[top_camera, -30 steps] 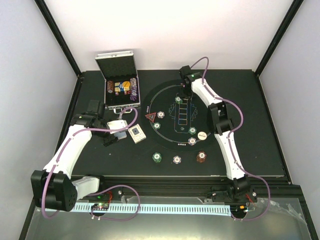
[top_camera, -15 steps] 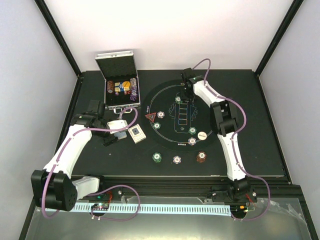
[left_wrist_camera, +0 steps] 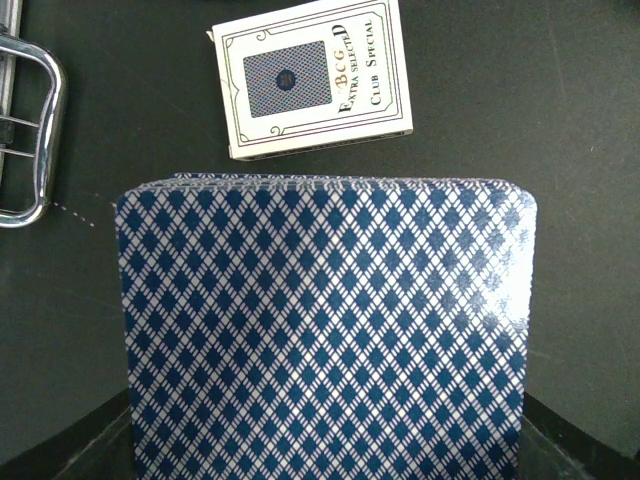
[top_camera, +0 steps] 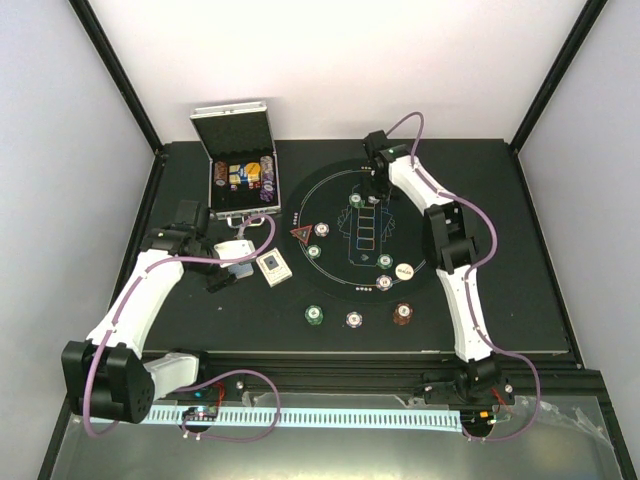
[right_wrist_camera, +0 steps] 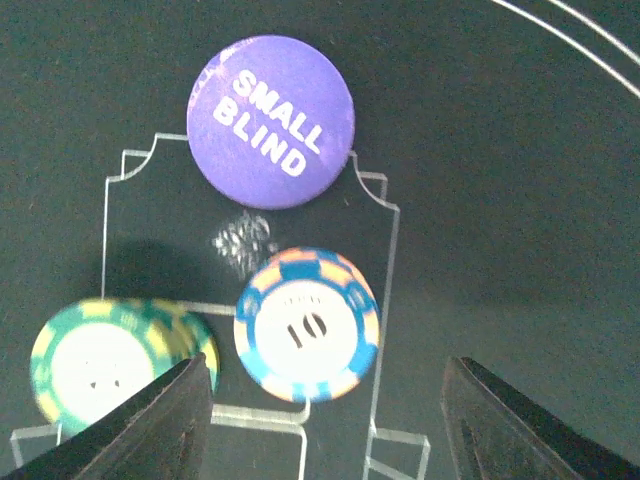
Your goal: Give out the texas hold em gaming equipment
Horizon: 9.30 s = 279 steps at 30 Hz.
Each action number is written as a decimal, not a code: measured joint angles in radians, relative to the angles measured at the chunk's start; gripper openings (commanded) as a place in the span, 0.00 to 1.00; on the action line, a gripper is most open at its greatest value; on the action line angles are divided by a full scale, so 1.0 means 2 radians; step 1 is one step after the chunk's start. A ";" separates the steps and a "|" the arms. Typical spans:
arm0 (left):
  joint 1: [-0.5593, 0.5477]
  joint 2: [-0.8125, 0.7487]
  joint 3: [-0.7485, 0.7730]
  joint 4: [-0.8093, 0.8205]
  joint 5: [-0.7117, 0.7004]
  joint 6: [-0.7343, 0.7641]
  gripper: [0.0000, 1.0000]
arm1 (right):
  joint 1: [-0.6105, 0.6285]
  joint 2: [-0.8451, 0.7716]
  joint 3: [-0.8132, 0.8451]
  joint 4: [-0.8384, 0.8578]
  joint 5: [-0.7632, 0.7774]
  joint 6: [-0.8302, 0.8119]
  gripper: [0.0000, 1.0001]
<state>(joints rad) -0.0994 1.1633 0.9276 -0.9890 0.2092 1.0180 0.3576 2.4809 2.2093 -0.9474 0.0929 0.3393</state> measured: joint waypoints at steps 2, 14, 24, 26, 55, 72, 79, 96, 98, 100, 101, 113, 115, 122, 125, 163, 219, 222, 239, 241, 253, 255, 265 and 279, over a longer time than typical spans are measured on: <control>0.000 -0.002 0.000 0.000 0.000 0.000 0.02 | 0.000 -0.020 -0.015 -0.005 0.002 0.000 0.66; 0.000 -0.007 0.000 0.006 0.001 0.000 0.01 | 0.084 -0.422 -0.458 0.071 0.020 0.051 0.77; 0.000 -0.009 0.000 0.009 0.002 0.000 0.01 | 0.196 -0.572 -0.710 0.074 0.007 0.158 0.80; 0.000 -0.010 0.000 0.009 0.002 0.000 0.02 | 0.202 -0.583 -0.721 0.075 0.006 0.170 0.79; 0.000 -0.016 0.000 0.009 0.002 0.000 0.02 | 0.205 -0.587 -0.754 0.074 0.032 0.191 0.35; 0.000 -0.016 0.000 0.009 0.002 0.000 0.02 | 0.209 -0.588 -0.642 0.018 0.053 0.177 0.26; 0.000 -0.016 0.000 0.009 0.002 0.000 0.02 | 0.215 -0.476 -0.530 0.040 0.042 0.151 0.25; 0.000 -0.016 0.000 0.009 0.001 0.000 0.01 | 0.224 -0.177 -0.304 0.081 -0.007 0.093 0.24; 0.000 -0.016 0.000 0.009 0.001 0.000 0.02 | 0.227 -0.171 -0.304 0.081 -0.011 0.091 0.24; 0.000 -0.016 0.000 0.009 0.001 0.000 0.02 | 0.232 -0.169 -0.303 0.081 -0.013 0.091 0.24; 0.000 -0.016 0.000 0.009 0.001 0.000 0.01 | 0.234 -0.168 -0.303 0.081 -0.014 0.091 0.25; 0.000 -0.016 0.000 0.009 0.000 0.000 0.01 | 0.244 -0.161 -0.293 0.079 -0.025 0.086 0.52; 0.000 -0.016 0.000 0.009 0.000 0.000 0.01 | 0.244 -0.161 -0.289 0.077 -0.024 0.082 0.57; 0.000 -0.016 0.000 0.009 0.000 0.000 0.02 | 0.244 -0.178 -0.286 0.063 -0.011 0.072 0.64; 0.000 -0.018 0.000 0.009 0.000 0.000 0.02 | 0.244 -0.221 -0.313 0.061 -0.003 0.070 0.64; 0.000 -0.019 0.000 0.009 0.000 0.002 0.02 | 0.227 -0.568 -0.743 0.037 0.033 0.189 0.65; 0.000 -0.018 0.000 0.007 0.006 0.009 0.02 | -0.040 0.018 0.058 -0.036 0.043 0.029 0.26; 0.000 -0.018 0.000 0.007 0.006 0.009 0.02 | -0.047 0.031 0.064 -0.040 0.038 0.029 0.27; 0.000 -0.008 0.000 0.007 0.008 -0.006 0.02 | -0.050 0.055 0.091 -0.034 0.007 0.026 0.65; 0.000 -0.008 0.000 0.006 0.008 -0.008 0.02 | -0.050 0.048 0.088 -0.038 0.008 0.026 0.65; 0.000 -0.010 -0.001 0.009 0.007 -0.014 0.02 | -0.009 -0.331 -0.294 0.026 0.030 0.051 0.68; 0.000 -0.013 -0.006 0.011 0.007 -0.014 0.01 | 0.028 -0.409 -0.382 0.044 0.040 0.066 0.71; 0.000 -0.017 -0.017 0.014 0.005 -0.013 0.02 | 0.207 -0.584 -0.691 0.033 0.054 0.197 0.73; 0.000 -0.017 -0.017 0.016 0.000 -0.007 0.02 | 0.251 -0.587 -0.767 0.063 0.039 0.267 0.71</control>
<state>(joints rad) -0.0994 1.1294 0.8932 -0.9562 0.2085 1.0039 0.8600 1.3079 0.6758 -0.8211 0.1699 0.8738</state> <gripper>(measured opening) 0.674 0.722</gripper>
